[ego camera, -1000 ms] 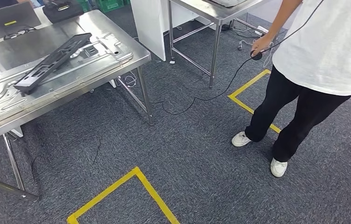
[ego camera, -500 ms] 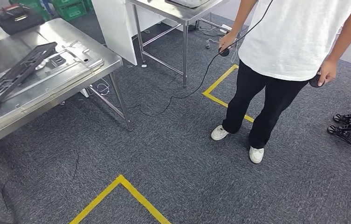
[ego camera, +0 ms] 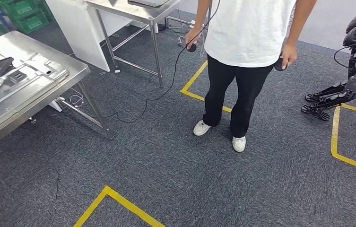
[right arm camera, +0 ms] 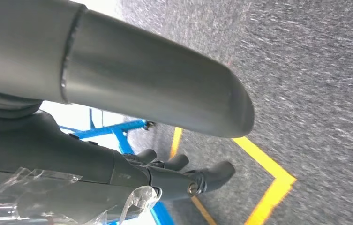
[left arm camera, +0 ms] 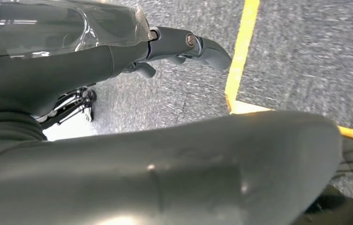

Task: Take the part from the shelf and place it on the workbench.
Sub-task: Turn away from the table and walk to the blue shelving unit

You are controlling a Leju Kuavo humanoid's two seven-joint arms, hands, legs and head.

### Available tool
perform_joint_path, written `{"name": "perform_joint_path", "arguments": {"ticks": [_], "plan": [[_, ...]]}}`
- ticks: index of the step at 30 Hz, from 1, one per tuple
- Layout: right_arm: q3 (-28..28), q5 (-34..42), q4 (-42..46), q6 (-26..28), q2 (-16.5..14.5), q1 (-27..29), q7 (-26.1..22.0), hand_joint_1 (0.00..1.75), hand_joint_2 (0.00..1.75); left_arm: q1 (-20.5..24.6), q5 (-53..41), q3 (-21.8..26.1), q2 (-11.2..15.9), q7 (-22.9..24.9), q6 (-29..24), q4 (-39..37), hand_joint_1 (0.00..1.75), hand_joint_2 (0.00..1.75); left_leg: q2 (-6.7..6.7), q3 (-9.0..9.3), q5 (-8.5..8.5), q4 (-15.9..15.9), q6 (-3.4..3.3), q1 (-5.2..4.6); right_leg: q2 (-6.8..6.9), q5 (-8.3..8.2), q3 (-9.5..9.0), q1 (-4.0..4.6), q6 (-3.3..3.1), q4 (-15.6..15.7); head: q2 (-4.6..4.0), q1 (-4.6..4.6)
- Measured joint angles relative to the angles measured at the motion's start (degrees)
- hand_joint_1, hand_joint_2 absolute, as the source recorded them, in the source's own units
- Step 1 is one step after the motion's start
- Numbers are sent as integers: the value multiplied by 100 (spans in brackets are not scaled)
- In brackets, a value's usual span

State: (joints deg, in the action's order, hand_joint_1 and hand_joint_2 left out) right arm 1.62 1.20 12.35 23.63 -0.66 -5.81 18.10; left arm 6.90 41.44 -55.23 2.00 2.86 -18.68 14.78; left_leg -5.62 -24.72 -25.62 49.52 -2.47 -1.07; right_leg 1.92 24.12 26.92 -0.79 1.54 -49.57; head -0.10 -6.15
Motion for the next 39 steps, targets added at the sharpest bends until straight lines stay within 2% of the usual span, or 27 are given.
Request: {"name": "perform_joint_path", "arguments": {"ticks": [2,4,5,6,7,8,10,12,14,16,18,19,20,21,22,23,25,26,27,29,31,33,34,35,36,37,39], "plan": [[0,4,-1,0,-3,-17,1,0,0,-9,5,0,-8,-1,-2,1,0,0,284,-286,-392,657,70,42,-110,-36,26,-15,-58,8,1,1],[0,8,-1,0,-3,-27,2,0,0,-38,11,0,-13,-1,-3,2,0,0,453,-728,-803,1609,100,66,-234,-60,57,-7,-90,7,1,1],[0,9,-2,0,-2,-24,4,0,0,-50,15,0,-13,1,-3,2,0,0,479,-871,-867,1891,96,72,-304,-68,63,0,-96,6,0,1],[0,10,-3,0,0,-18,5,0,0,-58,20,0,-13,2,-3,2,0,0,497,-898,-803,1921,78,71,-377,-74,62,9,-96,6,0,1],[0,11,-5,0,0,-14,7,0,0,-59,27,0,-13,2,-3,2,0,0,523,-804,-623,1684,45,64,-450,-79,55,14,-92,6,1,1],[0,12,-8,0,-2,-11,9,0,0,-55,36,0,-13,2,-3,2,0,0,581,-619,-375,1251,0,48,-524,-85,47,14,-83,6,1,1],[0,15,-9,0,-15,-20,13,0,0,-43,56,0,-11,2,-5,2,0,0,825,-226,51,325,-93,6,-660,-97,48,14,-52,1,2,0],[0,19,-9,0,-27,-23,19,0,0,-32,74,0,-8,3,-15,2,0,0,949,-74,192,-67,-144,-26,-784,-111,74,15,-6,0,1,-1],[0,25,-13,2,-22,-3,23,0,0,-15,79,0,-12,3,-27,3,0,0,833,-64,229,-115,-175,-21,-852,-116,109,14,48,-9,0,0],[1,37,-19,4,-12,10,24,0,0,-5,78,1,-19,0,-35,5,0,0,709,-63,281,-160,-223,3,-638,81,249,18,84,-288,1,3],[2,44,-23,5,-10,0,24,0,0,-22,81,2,-21,-2,-43,6,0,0,571,-84,301,-173,-255,8,-354,541,607,16,118,-1068,1,5],[2,45,-24,4,-10,-5,24,0,0,-35,82,2,-21,-3,-46,6,0,0,492,-97,303,-171,-261,6,-302,754,813,9,144,-1522,1,5],[2,46,-25,4,-10,-5,25,0,0,-45,84,1,-21,-4,-47,6,0,0,412,-108,302,-168,-260,5,-281,873,955,1,167,-1850,1,5],[2,48,-26,4,-8,-2,26,0,0,-46,84,1,-24,-7,-47,6,0,0,341,-114,300,-166,-257,6,-266,872,982,-7,186,-1953,1,4],[1,50,-27,4,-5,0,31,0,0,-44,84,0,-28,-9,-47,6,0,0,275,-114,296,-163,-250,10,-242,756,874,-17,199,-1789,1,4],[1,51,-28,4,-1,2,35,0,0,-40,83,0,-34,-10,-46,6,0,0,219,-106,288,-154,-236,16,-178,566,649,-26,209,-1397,1,3],[0,52,-30,4,3,-4,51,0,0,-35,82,0,-39,-11,-45,6,0,0,115,-90,249,-115,-179,3,89,218,128,-33,209,-474,2,3],[0,52,-30,5,3,-8,58,0,0,-33,81,0,-39,-11,-45,6,0,0,64,-81,230,-95,-144,-10,180,125,-23,-31,189,-184,2,2],[0,52,-31,5,1,-9,64,0,0,-29,83,1,-38,-11,-45,6,0,0,8,-73,214,-83,-111,-21,214,90,-82,-22,158,-48,1,2],[0,51,-33,7,-1,-2,76,0,0,-13,91,1,-38,-11,-45,6,0,0,-102,-58,199,-80,-53,-15,81,66,-55,-9,75,-26,1,2],[0,48,-35,5,-1,-8,116,0,0,-1,101,0,-42,-13,-44,6,0,0,39,-141,17,143,18,22,-37,29,-36,-13,-3,-15,1,3],[0,44,-36,4,0,-30,173,0,0,-10,109,0,-46,-16,-42,6,0,0,338,-479,-426,917,82,66,-152,-8,-1,-15,-59,-10,1,3],[0,43,-36,4,1,-36,195,0,0,-22,114,0,-47,-19,-41,6,0,0,425,-706,-648,1414,96,78,-217,-21,19,-8,-76,-10,0,3],[0,42,-37,4,2,-35,213,0,0,-35,121,0,-47,-20,-42,6,0,0,467,-892,-782,1805,99,83,-290,-31,33,2,-85,-11,0,3],[0,40,-37,4,4,-30,229,0,0,-46,130,0,-47,-24,-44,6,0,0,489,-977,-793,1973,86,82,-365,-40,40,12,-90,-12,1,3],[0,40,-38,4,5,-25,246,0,0,-52,138,0,-47,-32,-45,6,0,0,511,-937,-680,1871,59,77,-443,-50,42,20,-91,-12,0,3],[0,41,-39,4,2,-21,274,0,0,-46,154,0,-46,-50,-49,6,0,0,652,-545,-232,1024,-28,47,-587,-71,41,22,-81,-11,0,3]]}}
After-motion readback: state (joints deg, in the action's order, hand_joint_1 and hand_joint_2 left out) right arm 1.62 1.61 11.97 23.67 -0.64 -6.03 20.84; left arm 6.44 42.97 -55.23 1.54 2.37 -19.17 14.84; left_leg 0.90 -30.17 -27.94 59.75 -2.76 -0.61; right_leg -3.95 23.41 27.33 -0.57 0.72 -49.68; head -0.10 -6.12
